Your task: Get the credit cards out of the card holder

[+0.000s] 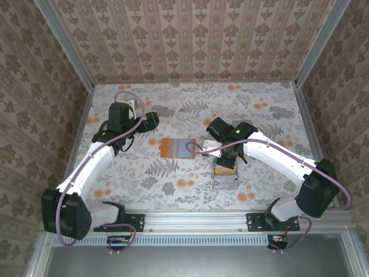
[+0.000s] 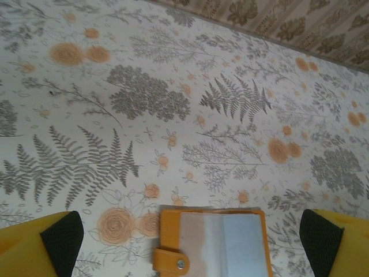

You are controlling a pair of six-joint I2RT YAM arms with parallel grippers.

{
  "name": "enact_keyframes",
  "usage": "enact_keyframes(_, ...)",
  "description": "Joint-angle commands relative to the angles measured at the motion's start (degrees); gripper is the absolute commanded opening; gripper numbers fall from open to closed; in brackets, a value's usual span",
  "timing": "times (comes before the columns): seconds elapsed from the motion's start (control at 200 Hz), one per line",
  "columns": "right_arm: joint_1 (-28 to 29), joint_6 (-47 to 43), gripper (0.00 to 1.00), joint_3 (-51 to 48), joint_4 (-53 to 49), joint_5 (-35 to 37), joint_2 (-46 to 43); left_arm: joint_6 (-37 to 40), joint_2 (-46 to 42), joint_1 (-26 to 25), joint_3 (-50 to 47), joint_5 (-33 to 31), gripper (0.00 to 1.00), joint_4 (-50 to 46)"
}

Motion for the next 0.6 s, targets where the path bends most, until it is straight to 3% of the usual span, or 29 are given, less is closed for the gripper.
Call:
enact_keyframes(0.0, 0.6, -5.0, 0.0, -2.0, 1.2, 4.4, -2.0, 1.5, -2.4, 0.4, -2.3, -3.8, 1.0, 5.2)
enact_keyframes(0.51, 0.7, -6.6, 0.0, -7.0, 8.8, 4.3, -0.5, 1.1, -2.2, 0.5, -2.1, -3.0, 1.0, 2.6)
enact_keyframes(0.595, 0.7, -5.6, 0.12, -7.9, 10.3, 5.2, -0.3, 1.0, -2.4, 0.5, -2.2, -2.8, 1.0, 2.4)
